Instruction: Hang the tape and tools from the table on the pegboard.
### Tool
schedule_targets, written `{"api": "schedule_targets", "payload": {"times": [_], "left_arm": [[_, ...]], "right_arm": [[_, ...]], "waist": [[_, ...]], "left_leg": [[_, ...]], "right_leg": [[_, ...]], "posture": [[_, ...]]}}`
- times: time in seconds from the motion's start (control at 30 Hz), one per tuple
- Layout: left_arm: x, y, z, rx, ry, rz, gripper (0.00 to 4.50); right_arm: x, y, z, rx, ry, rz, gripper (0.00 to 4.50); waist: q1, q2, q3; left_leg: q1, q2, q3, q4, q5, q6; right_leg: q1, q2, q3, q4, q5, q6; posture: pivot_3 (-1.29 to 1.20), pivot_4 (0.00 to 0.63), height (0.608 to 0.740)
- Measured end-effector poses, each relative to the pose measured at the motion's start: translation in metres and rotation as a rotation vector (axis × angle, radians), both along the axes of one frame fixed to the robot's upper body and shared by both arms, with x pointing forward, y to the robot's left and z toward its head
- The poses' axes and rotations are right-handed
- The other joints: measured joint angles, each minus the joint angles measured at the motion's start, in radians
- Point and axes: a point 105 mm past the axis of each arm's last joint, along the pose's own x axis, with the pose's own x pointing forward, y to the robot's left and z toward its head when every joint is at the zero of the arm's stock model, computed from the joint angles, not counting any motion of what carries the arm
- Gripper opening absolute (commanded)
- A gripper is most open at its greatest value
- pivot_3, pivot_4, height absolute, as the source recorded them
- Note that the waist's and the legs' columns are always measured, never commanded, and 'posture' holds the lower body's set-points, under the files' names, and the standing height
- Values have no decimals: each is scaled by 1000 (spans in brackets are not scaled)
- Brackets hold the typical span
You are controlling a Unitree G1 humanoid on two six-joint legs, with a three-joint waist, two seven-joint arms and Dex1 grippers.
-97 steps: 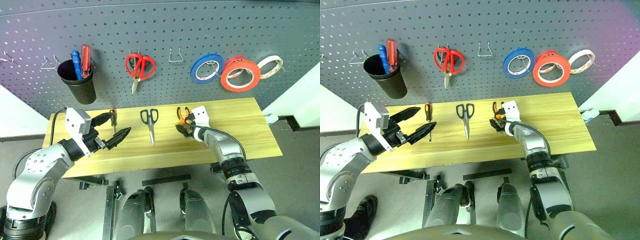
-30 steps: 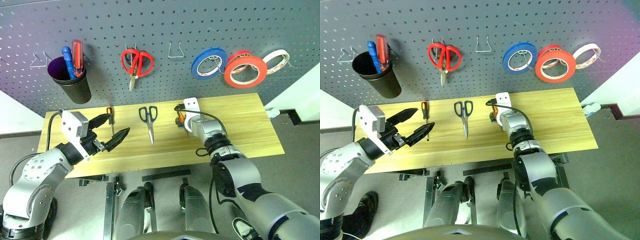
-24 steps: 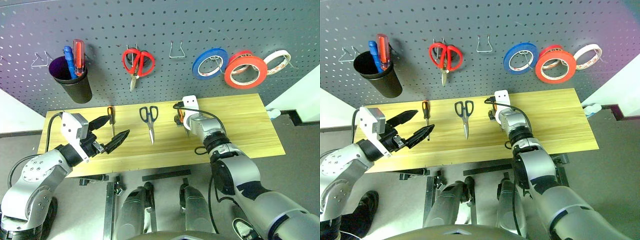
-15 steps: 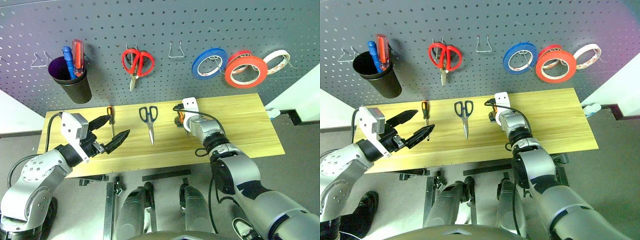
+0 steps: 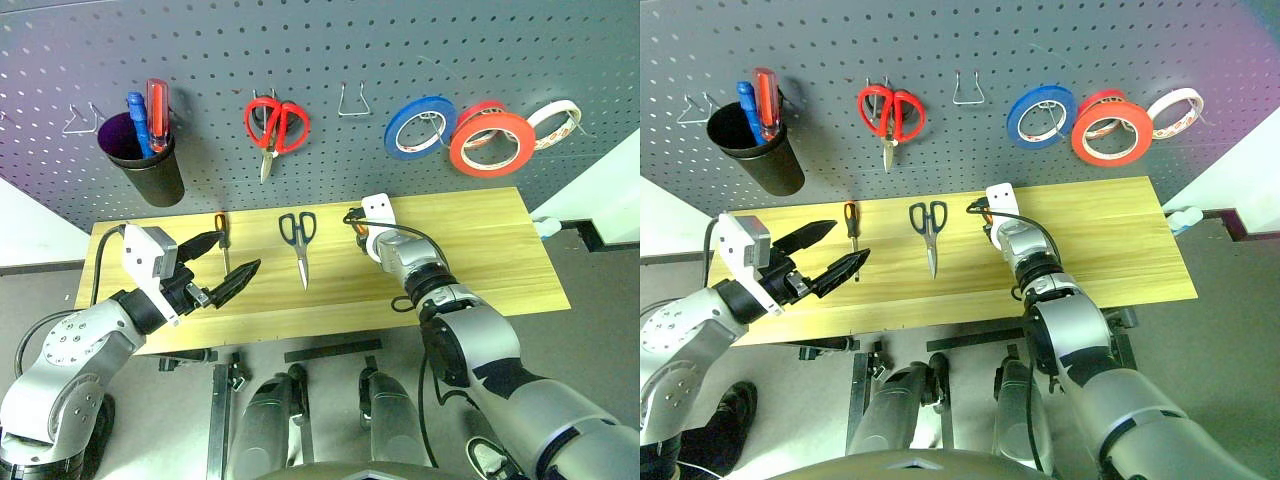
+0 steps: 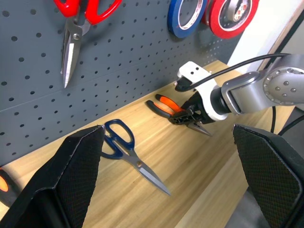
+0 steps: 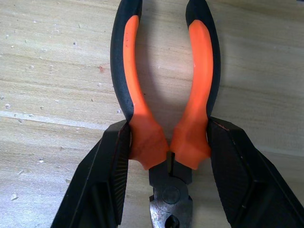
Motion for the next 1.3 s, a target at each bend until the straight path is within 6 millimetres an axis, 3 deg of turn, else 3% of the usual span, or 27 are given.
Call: {"api": "schedule_targets", "payload": {"times": [0.2,0.57,0.73,0.9,1.3], "left_arm": [[0,1,1,-6,0,1,4500],[1,0,2,-10,-4,-3,4500],[4,0,3,-13,-9,-7,4500],[9,1,4,-8,-16,-16,4500],[17,1,8,-5,-36,-40,4500]], "right_arm": [[0,0,0,-9,-3,14,2099],[-4,-4,1,184,33,104,2099],[-19,-16,2,309,6,209,2099],[-53,-3,2,443,-6,430,2099],[-59,-24,51,750,-227,468,2099]], "waist": [[0,0,0],[0,0,0],[6,0,1],[2,0,0],[0,-1,0]], "left_leg": [[0,0,0,0,0,0],[0,0,0,0,0,0],[0,0,0,0,0,0],[0,0,0,1,0,0],[0,0,0,2,0,0]], "right_leg": [[0,0,0,0,0,0],[0,0,0,0,0,0],[1,-1,-1,0,0,0],[1,0,-1,0,0,0],[1,-1,-1,1,0,0]], "posture": [[5,312,740],[-31,308,740],[-58,296,740],[-76,282,740],[-111,246,740]]}}
